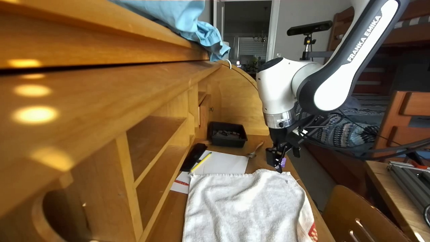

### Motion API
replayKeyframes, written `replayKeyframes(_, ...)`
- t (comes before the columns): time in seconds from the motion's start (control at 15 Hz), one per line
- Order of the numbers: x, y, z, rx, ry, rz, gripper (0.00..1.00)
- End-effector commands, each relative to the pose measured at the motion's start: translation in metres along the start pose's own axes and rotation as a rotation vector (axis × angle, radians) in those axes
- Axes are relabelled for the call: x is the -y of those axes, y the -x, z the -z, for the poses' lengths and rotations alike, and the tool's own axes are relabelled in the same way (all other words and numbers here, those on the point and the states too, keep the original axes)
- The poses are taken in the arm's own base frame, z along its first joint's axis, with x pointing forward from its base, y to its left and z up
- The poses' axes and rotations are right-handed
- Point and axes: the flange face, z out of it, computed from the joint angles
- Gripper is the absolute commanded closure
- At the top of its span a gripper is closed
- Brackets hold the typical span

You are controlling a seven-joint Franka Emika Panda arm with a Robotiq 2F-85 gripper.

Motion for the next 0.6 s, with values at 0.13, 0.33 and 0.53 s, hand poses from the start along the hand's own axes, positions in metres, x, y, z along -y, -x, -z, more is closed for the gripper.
replayKeyframes(0.13, -0.008, 0.005, -0.004, -0.017, 0.01, -0.045, 0.0)
replayKeyframes(0.33, -0.002, 0.003, -0.008, -0.03, 0.015, -0.047, 0.0)
replayKeyframes(0.53, 0.002, 0.001, -0.017, -0.046, 0.018, -0.044, 0.0)
